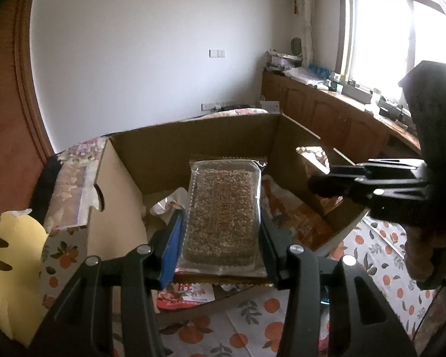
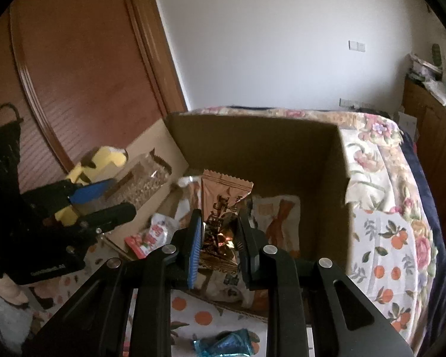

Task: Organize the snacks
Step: 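Carry both items over the cardboard box and release them inside, then move both tools back toward the pink sausage packet and teal wrapper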

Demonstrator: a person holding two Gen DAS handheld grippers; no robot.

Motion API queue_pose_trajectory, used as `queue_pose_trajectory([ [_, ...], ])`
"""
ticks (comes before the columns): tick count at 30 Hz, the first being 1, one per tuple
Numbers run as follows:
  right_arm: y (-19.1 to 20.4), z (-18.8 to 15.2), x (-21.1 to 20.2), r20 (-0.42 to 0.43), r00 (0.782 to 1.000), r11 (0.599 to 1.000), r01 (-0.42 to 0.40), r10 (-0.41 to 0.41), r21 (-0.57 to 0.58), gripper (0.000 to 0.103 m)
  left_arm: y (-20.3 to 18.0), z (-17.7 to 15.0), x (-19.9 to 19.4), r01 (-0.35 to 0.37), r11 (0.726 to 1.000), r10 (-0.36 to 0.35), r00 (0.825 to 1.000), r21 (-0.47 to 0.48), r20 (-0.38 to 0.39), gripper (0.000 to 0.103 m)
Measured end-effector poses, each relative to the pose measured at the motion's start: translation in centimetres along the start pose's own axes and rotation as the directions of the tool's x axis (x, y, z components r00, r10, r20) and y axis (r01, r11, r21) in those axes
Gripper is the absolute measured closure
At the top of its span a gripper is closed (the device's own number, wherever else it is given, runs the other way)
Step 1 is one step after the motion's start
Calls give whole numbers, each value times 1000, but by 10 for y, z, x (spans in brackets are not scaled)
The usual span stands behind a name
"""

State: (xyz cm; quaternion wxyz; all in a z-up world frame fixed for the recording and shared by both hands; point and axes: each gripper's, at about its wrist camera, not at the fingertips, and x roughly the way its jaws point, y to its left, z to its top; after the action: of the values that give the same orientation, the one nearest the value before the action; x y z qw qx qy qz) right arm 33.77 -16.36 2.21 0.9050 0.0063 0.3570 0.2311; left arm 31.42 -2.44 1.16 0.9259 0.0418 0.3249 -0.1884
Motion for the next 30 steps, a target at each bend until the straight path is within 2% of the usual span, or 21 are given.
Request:
queue_pose_trajectory([
  [7, -8, -9, 21, -43, 999, 1000, 9, -9, 17, 82, 4, -5, 14, -9, 1000, 9, 1000, -16, -22, 55],
  [12, -13, -9, 23, -45, 999, 1000, 24, -23, 19, 78, 5, -7, 16, -14, 1000, 14, 1000, -28, -25, 54],
  [14, -12, -9, 23, -42, 999, 1000, 22, -22, 15, 62, 6, -7, 14, -14, 999, 14, 1000, -33, -21, 53],
  [16, -10, -10, 22, -40, 999, 1000, 15, -14, 7, 56, 6, -7, 14, -16, 999, 15, 1000, -36, -27, 51],
  [24, 5, -13, -11, 21, 1000, 1000, 10, -10, -17, 56, -7, -7, -12, -14, 1000, 14, 1000, -20, 3, 45],
  [30, 17, -39, -56, 76, 997, 1000, 7, -6, -19, 50, -21, -21, -47, 25, 999, -24, 999, -23, 43, 42],
])
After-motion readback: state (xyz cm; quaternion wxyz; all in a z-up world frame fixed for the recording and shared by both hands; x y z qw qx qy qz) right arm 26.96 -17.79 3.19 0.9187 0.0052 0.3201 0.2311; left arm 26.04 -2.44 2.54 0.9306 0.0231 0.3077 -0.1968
